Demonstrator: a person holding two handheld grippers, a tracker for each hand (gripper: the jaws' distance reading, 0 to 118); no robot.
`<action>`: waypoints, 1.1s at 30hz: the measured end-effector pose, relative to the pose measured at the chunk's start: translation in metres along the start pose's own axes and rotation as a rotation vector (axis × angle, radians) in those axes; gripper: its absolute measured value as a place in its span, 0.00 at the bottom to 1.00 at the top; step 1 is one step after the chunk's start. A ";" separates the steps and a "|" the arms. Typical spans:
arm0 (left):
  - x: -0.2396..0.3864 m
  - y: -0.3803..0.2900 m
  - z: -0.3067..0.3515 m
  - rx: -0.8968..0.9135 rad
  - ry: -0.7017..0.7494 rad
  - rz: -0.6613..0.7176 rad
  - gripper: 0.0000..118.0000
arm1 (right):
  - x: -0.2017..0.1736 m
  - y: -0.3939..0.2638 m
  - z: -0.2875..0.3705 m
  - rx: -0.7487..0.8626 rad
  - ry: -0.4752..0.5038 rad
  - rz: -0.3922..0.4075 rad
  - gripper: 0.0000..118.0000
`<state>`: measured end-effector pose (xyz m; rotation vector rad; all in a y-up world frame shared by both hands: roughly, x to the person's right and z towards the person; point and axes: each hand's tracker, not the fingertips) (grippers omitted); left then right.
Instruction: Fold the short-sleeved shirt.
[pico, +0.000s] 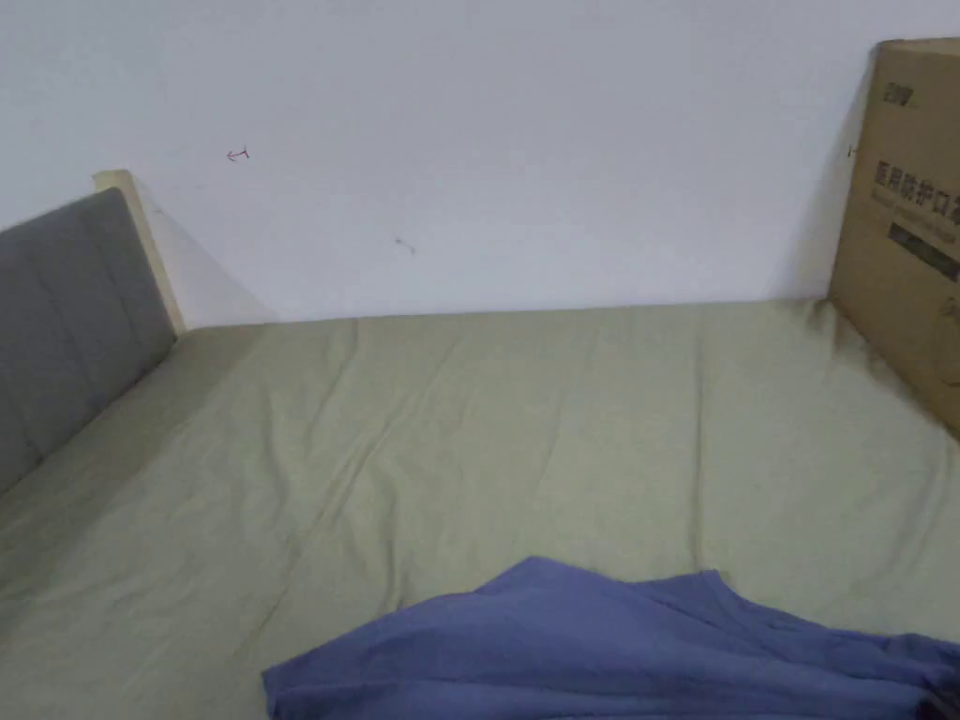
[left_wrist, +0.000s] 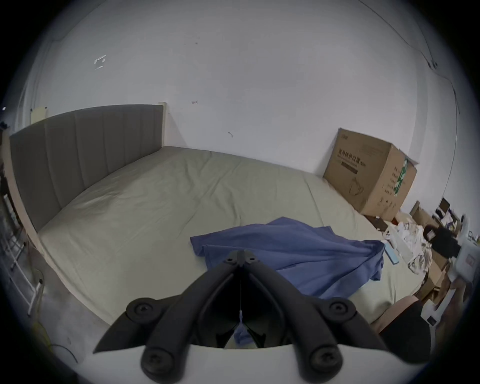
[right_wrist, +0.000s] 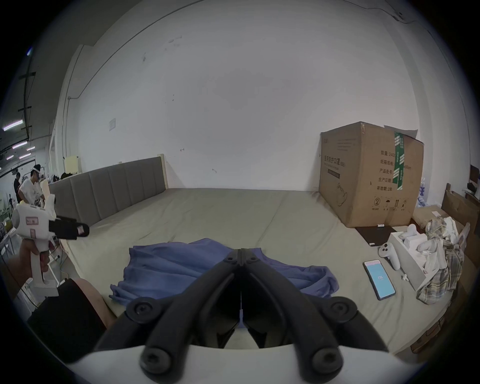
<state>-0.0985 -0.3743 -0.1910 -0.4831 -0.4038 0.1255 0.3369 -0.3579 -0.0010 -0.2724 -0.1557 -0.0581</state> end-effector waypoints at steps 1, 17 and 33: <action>-0.001 0.002 -0.001 0.002 -0.001 -0.022 0.00 | -0.003 0.001 0.000 -0.006 0.006 0.012 0.00; -0.049 0.040 -0.209 -0.289 0.068 -0.022 0.72 | -0.016 0.005 -0.026 -0.062 0.021 0.058 0.00; -0.018 -0.033 -0.267 -0.384 0.150 -0.168 0.05 | -0.010 -0.014 -0.051 -0.146 -0.003 0.053 0.00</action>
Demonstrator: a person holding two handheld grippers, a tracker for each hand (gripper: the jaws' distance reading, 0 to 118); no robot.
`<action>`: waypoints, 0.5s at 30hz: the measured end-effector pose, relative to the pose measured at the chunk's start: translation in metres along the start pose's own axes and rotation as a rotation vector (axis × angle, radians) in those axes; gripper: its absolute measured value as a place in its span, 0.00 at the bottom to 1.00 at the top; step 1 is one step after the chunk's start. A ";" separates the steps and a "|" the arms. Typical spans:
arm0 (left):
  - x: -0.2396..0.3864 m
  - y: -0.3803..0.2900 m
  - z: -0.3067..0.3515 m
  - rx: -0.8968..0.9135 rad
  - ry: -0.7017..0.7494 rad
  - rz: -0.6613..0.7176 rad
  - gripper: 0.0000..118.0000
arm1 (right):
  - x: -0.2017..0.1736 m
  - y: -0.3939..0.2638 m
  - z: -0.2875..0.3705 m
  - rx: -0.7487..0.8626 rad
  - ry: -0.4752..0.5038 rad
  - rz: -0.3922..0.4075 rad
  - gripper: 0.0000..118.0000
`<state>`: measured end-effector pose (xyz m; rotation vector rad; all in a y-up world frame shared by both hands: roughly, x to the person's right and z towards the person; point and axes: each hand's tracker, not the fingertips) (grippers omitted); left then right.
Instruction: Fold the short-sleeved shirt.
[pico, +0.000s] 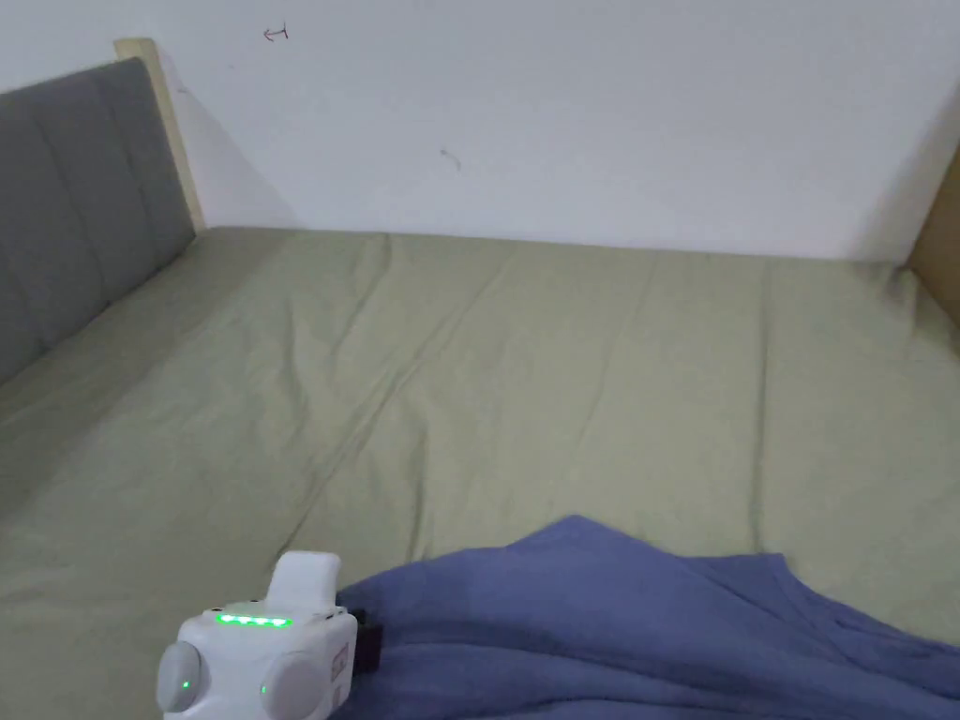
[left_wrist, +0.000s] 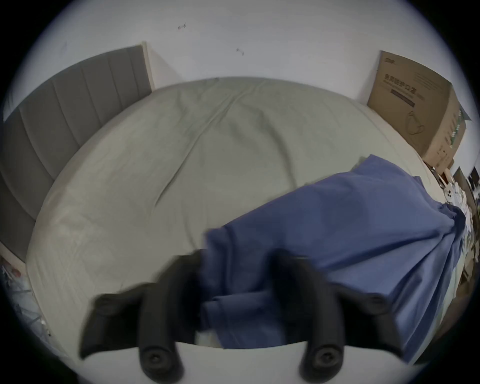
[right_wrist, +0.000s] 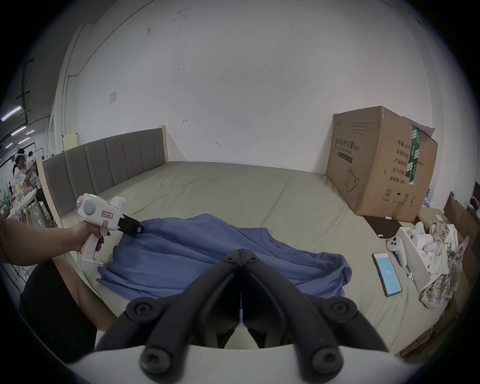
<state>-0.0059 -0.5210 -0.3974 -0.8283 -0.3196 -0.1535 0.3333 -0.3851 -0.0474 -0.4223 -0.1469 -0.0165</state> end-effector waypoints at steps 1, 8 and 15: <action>0.004 0.000 0.005 0.029 -0.028 -0.014 0.04 | 0.002 -0.003 -0.001 -0.005 -0.002 -0.002 0.00; 0.032 0.003 0.034 0.150 -0.057 -0.147 0.04 | 0.018 -0.025 -0.010 -0.060 -0.040 -0.035 0.00; 0.028 0.010 0.067 0.241 -0.096 -0.042 0.04 | 0.084 -0.063 -0.045 -0.200 -0.285 -0.168 0.02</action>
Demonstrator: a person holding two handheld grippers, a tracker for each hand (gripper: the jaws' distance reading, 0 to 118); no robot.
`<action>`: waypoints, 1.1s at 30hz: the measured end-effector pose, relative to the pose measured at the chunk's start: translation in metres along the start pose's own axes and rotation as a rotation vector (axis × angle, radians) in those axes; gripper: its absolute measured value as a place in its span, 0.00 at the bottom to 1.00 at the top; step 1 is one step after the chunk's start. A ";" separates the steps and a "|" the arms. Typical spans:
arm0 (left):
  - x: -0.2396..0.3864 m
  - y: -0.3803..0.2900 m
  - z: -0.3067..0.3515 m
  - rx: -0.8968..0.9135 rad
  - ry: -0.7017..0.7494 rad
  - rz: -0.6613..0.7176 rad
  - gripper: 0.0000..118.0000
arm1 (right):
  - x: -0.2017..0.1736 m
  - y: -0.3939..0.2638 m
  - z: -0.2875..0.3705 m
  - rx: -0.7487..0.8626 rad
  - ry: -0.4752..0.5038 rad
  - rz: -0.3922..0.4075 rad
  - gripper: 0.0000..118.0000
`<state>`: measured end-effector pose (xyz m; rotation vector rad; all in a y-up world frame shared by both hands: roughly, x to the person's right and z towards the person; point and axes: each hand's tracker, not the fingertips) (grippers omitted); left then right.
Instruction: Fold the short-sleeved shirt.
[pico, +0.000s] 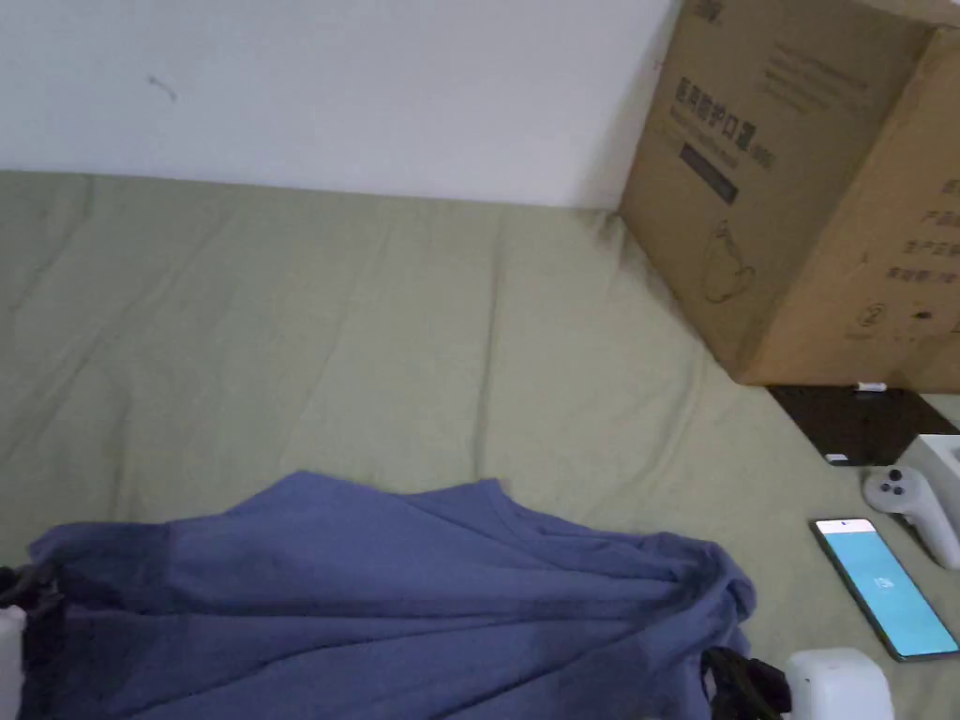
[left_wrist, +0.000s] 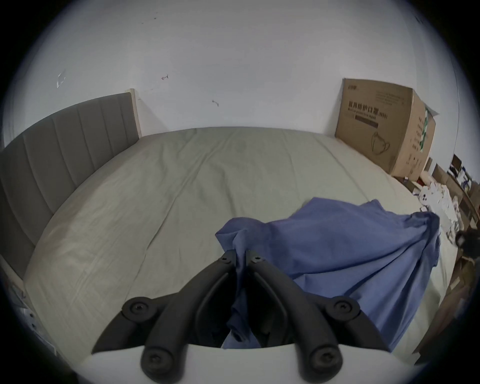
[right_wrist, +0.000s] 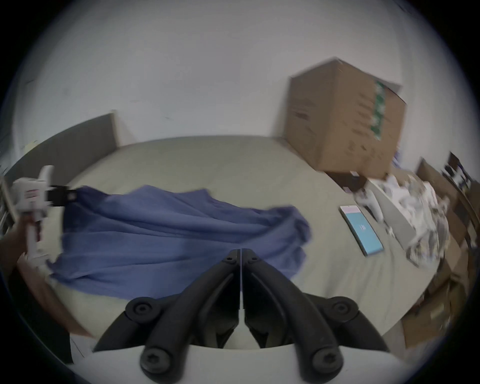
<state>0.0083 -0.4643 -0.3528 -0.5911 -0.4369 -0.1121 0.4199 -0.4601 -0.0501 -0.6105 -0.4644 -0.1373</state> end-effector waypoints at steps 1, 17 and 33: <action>0.002 0.001 0.001 0.001 0.001 0.007 0.04 | 0.012 -0.002 -0.014 -0.025 0.014 -0.038 0.19; -0.013 -0.002 -0.007 -0.034 0.016 0.092 0.04 | 0.045 -0.004 -0.071 -0.203 0.086 -0.015 0.02; -0.038 0.146 0.173 0.318 0.063 0.082 0.04 | 0.056 0.136 0.130 0.294 0.105 0.076 0.02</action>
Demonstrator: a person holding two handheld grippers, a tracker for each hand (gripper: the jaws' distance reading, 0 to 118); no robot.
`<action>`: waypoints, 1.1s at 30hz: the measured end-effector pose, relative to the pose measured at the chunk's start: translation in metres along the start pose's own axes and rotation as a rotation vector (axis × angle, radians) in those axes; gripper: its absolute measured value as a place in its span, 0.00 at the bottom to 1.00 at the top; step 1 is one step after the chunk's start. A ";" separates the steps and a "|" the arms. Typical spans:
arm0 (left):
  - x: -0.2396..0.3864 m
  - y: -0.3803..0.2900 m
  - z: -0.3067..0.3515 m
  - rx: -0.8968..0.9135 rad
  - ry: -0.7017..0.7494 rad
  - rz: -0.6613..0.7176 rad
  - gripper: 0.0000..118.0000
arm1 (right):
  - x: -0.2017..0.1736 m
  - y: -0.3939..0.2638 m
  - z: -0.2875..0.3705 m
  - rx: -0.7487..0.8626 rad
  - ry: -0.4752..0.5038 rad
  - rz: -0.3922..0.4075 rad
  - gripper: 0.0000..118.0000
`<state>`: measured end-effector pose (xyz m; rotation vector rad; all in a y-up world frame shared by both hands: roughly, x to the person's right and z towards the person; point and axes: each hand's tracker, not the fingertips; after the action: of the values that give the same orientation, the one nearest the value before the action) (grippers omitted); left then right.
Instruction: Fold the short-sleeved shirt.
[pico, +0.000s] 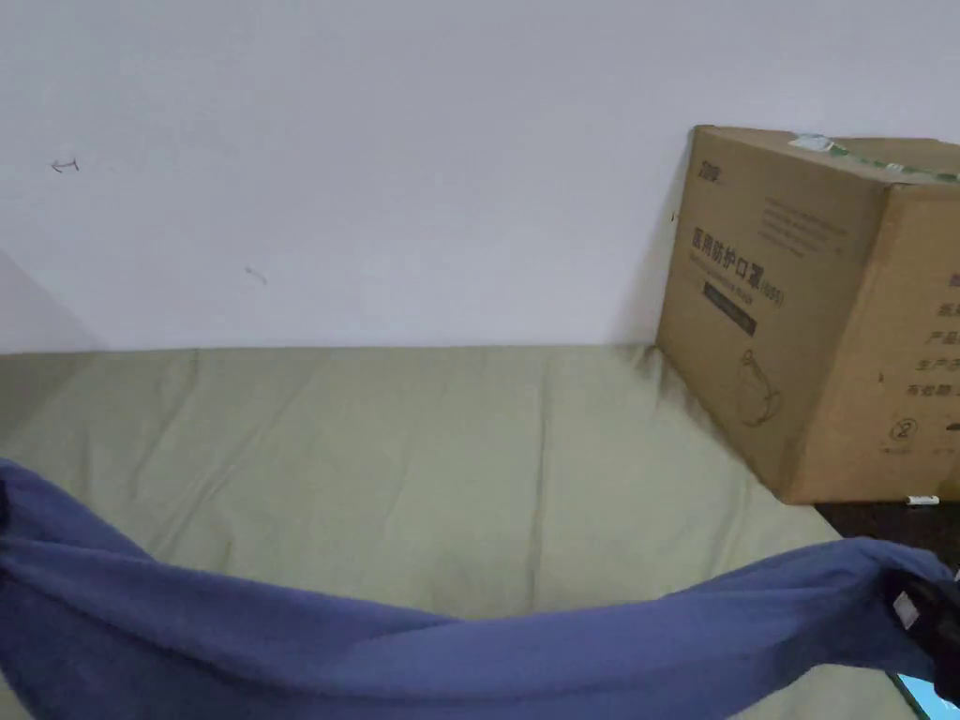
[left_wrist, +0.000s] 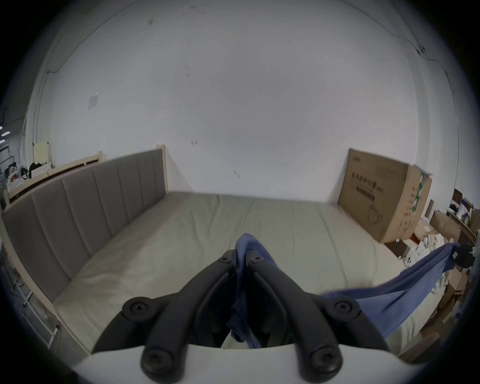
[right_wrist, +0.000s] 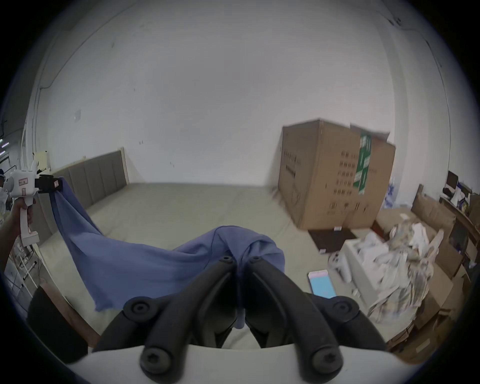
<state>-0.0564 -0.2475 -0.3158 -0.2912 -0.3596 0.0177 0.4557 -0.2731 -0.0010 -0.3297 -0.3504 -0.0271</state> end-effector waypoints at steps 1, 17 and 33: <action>0.002 0.015 0.009 0.015 0.003 -0.010 0.04 | 0.003 0.013 0.005 0.009 0.008 -0.009 0.02; -0.005 0.164 -0.074 0.135 0.056 -0.041 0.04 | -0.002 0.203 -0.103 0.220 -0.057 0.045 0.02; 0.028 0.184 -0.217 0.198 0.118 -0.043 0.04 | 0.008 0.259 -0.232 0.339 -0.131 0.040 0.02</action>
<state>0.0516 -0.1293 -0.5528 -0.0880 -0.2445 -0.0058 0.5622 -0.1023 -0.2845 -0.0026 -0.4706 0.0931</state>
